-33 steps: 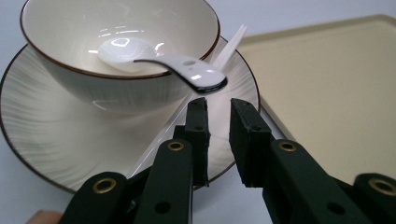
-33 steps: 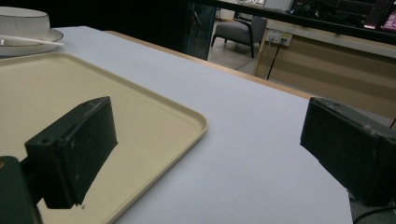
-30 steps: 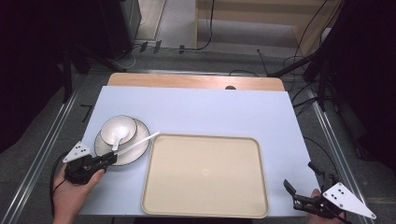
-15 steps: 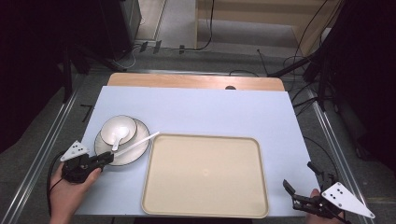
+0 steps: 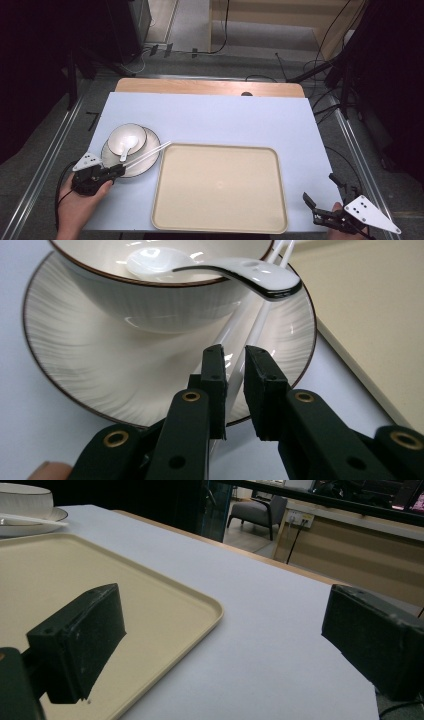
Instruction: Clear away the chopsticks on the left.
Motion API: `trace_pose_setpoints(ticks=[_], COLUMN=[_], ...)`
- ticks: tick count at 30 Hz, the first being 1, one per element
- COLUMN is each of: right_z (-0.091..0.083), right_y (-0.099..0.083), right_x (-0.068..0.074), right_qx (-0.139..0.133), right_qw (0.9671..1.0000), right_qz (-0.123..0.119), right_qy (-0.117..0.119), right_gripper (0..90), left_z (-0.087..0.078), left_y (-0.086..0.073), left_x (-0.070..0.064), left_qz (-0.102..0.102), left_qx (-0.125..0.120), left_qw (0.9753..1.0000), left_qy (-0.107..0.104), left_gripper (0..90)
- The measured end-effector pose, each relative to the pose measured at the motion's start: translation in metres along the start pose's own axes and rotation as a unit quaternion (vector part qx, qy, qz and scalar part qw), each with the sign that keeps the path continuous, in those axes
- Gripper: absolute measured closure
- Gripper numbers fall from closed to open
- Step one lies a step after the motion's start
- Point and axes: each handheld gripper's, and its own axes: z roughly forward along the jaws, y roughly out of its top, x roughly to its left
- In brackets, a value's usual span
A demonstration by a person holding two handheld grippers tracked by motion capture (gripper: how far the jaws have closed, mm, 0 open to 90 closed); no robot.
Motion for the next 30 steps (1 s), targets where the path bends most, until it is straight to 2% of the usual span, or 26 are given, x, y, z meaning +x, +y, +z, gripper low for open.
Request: trace_pose_setpoints(ticks=[8, 14, 24, 30], right_z=[0.0, 0.001, 0.001, 0.001], right_y=[0.0, 0.0, 0.0, 0.0], right_x=[0.001, 0.001, 0.001, 0.001], right_qx=[0.0, 0.002, 0.002, 0.002], right_qw=[1.0, 1.0, 1.0, 1.0], right_qz=[0.0, -0.001, -0.002, -0.002], right_qy=[0.001, 0.002, 0.001, 0.001], right_gripper=[3.7, 3.7, 3.7, 3.7], left_z=[0.008, 0.012, 0.018, 0.02], left_y=[0.007, 0.012, 0.018, 0.019], left_x=[-0.004, -0.007, -0.012, -0.014], left_qz=[0.009, 0.024, 0.061, 0.072], left_qx=[0.015, 0.027, 0.049, 0.052], left_qw=[0.9998, 0.9993, 0.9968, 0.9958], left_qy=[-0.005, -0.006, -0.017, -0.023], left_gripper=[78.2, 78.2, 83.2, 85.1])
